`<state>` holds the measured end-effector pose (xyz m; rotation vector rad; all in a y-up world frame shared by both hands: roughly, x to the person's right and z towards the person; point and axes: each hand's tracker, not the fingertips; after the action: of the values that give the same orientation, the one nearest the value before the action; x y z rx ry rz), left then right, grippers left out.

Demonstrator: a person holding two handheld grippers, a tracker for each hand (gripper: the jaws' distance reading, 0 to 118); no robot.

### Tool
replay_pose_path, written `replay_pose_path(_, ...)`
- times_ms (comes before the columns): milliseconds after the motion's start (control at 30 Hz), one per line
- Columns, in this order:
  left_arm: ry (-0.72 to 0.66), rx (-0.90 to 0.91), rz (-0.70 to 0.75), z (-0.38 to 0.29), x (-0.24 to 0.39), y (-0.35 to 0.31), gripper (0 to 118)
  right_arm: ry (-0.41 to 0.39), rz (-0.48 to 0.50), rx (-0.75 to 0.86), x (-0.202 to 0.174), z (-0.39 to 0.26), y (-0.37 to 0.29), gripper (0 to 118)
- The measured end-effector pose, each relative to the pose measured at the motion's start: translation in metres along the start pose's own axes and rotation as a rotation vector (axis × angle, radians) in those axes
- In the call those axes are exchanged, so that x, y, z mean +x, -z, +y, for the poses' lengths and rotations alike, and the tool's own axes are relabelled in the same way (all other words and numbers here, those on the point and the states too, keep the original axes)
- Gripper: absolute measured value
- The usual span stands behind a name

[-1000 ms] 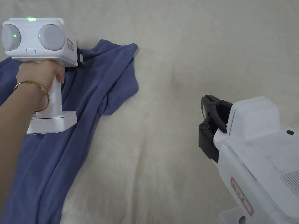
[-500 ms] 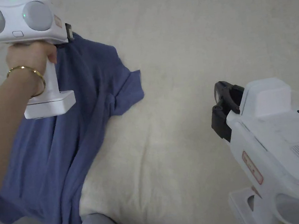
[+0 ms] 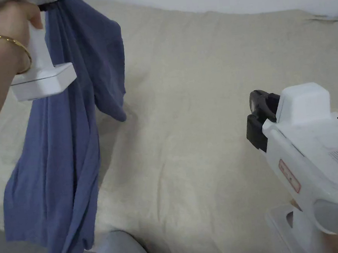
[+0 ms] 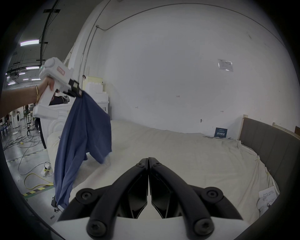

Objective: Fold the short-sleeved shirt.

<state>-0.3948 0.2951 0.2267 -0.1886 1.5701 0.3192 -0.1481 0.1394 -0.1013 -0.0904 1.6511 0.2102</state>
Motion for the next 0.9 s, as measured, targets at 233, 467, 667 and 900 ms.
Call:
replay_pose_path(233, 0.045, 0.13, -0.118, 0.051, 0.059, -0.03, 0, 0.054, -0.05, 0.044, 0.022, 0.005, -0.027, 0)
replay_pose_path(467, 0.176, 0.118, -0.321, 0.04, 0.166, -0.029, 0, 0.068, -0.192, 0.094, 0.059, 0.013, -0.065, 0)
replay_pose_path(667, 0.228, 0.043, -0.529, -0.007, 0.273, -0.033, 0, 0.091, -0.361, 0.093, 0.1, 0.007, -0.105, 0)
replay_pose_path(900, 0.287, -0.085, -0.769, -0.093, 0.381, -0.059, 0, 0.119, -0.539, 0.054, 0.141, -0.012, -0.144, 0)
